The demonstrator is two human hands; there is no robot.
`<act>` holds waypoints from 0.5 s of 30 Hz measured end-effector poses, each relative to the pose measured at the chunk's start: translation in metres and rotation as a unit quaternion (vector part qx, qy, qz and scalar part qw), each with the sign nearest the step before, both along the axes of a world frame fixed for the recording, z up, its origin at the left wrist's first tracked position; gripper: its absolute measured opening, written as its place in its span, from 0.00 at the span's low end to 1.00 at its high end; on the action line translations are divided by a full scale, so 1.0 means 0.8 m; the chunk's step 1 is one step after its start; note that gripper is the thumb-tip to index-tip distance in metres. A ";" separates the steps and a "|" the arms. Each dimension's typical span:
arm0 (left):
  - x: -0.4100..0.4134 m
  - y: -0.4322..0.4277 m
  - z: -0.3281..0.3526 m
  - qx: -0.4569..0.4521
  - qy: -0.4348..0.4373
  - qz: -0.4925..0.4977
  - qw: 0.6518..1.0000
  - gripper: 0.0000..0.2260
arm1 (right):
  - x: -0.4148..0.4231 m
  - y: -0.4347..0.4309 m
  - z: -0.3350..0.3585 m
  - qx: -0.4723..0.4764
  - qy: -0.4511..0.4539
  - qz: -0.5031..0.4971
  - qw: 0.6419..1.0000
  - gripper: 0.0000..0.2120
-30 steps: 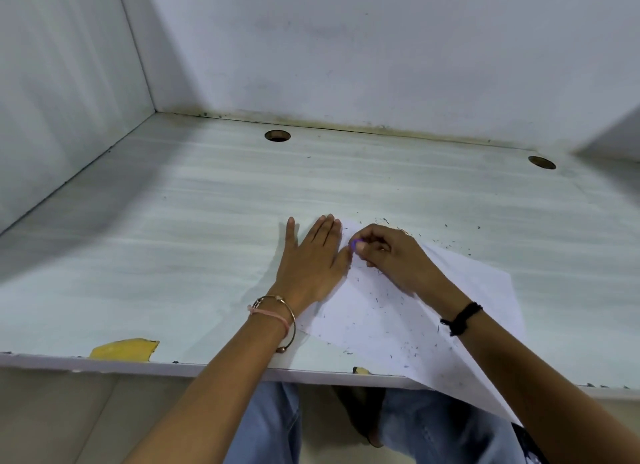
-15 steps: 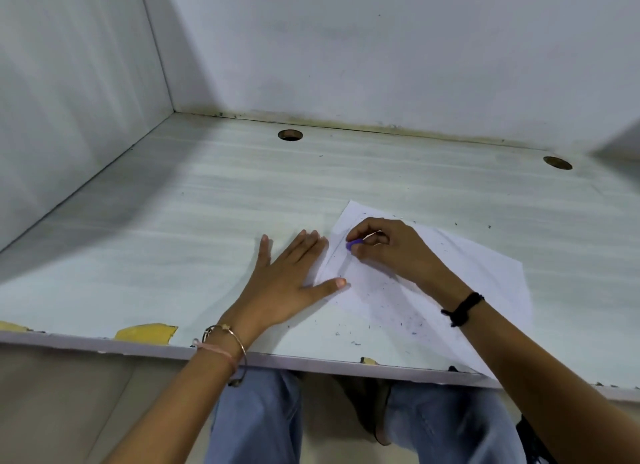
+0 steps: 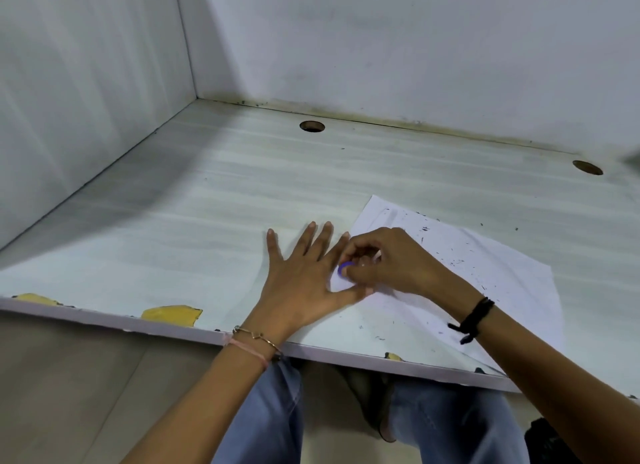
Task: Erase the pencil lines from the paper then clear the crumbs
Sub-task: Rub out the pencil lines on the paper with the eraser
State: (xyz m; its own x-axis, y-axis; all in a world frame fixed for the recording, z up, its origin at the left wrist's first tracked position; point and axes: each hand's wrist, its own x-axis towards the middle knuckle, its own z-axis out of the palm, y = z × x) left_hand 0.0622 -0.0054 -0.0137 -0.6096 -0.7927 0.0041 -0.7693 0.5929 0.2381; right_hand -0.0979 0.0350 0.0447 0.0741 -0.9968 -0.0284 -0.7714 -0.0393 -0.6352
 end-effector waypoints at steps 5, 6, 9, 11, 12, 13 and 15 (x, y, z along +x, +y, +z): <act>0.000 -0.001 -0.002 0.000 0.001 -0.007 1.000 0.42 | 0.002 -0.004 0.007 0.002 0.035 0.031 0.999 0.02; 0.001 -0.002 -0.003 -0.005 -0.002 -0.009 1.000 0.43 | 0.007 -0.002 0.007 0.014 0.036 0.048 0.998 0.01; 0.000 -0.002 -0.004 0.000 0.004 -0.009 1.000 0.42 | 0.005 -0.007 0.008 -0.006 0.022 0.010 1.000 0.04; 0.000 -0.001 -0.004 0.000 0.008 -0.007 1.000 0.41 | 0.003 -0.010 0.010 -0.002 0.031 0.005 0.999 0.03; 0.000 -0.002 -0.004 -0.004 0.006 -0.007 1.000 0.41 | 0.005 -0.009 0.010 0.013 0.035 0.021 0.999 0.02; 0.000 -0.002 -0.004 -0.006 0.003 -0.007 1.000 0.41 | 0.008 -0.007 0.010 0.028 0.037 0.040 0.998 0.01; 0.000 -0.003 -0.004 -0.005 0.003 -0.007 1.000 0.41 | 0.008 -0.007 0.010 0.033 0.031 0.039 0.998 0.00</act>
State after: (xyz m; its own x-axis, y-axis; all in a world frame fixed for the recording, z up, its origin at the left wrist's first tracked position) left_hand 0.0620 -0.0075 -0.0170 -0.6210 -0.7836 0.0163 -0.7592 0.6066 0.2361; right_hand -0.0916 0.0296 0.0528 0.1472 -0.9840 -0.1003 -0.8054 -0.0604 -0.5896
